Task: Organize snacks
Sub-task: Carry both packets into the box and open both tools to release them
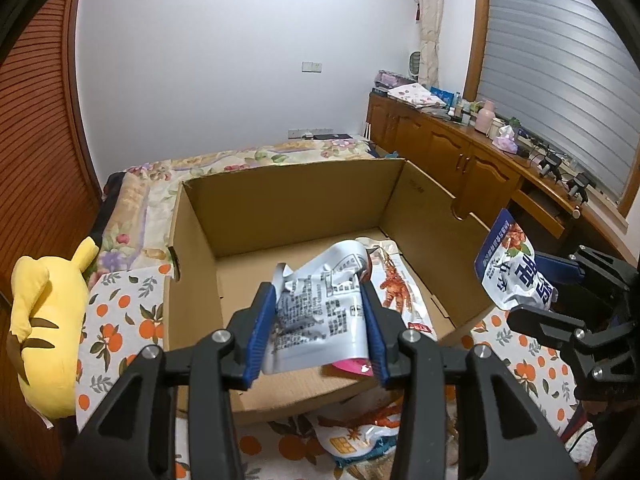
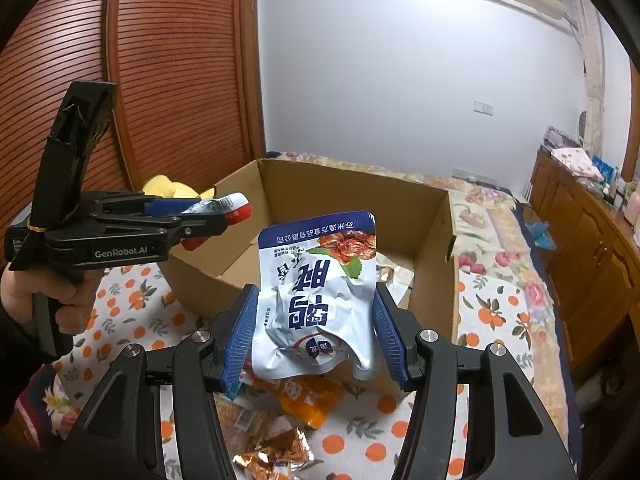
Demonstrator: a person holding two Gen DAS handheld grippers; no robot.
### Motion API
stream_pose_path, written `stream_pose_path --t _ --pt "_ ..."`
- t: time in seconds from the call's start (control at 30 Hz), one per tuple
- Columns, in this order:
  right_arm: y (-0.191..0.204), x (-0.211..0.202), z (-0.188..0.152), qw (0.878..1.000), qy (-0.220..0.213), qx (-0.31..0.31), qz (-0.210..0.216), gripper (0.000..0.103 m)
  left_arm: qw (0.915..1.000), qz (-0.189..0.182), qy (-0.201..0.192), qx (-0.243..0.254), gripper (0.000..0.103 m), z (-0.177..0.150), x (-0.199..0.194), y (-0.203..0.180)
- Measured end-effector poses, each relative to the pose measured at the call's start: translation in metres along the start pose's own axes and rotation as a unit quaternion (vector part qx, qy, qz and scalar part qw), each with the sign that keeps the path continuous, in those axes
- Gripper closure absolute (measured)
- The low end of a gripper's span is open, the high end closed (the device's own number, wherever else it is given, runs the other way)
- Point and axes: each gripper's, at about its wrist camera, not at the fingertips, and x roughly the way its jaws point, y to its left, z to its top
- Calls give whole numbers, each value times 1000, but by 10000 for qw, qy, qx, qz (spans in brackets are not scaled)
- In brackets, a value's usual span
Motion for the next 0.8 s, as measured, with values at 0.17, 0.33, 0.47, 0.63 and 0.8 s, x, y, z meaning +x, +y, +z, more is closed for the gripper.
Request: stream_pose_path --t 0.17,0.33,0.47,0.63,0.8 --pt "-1 15 8 10000 66 5 -18 46 9999 127 31 -46 56 1 8 3" --pt "0 29 14 9999 162 10 -19 46 9997 210 54 -123 52 0 12 9" --pt "-1 44 18 9996 282 13 -41 46 9995 245 18 -182 51 1 13 16" --pt "-5 63 24 9990 425 140 8 46 9992 315 -26 -225 47 3 11 23" --pt "-9 87 32 9976 637 241 85 45 9993 318 -29 -199 46 2 7 28"
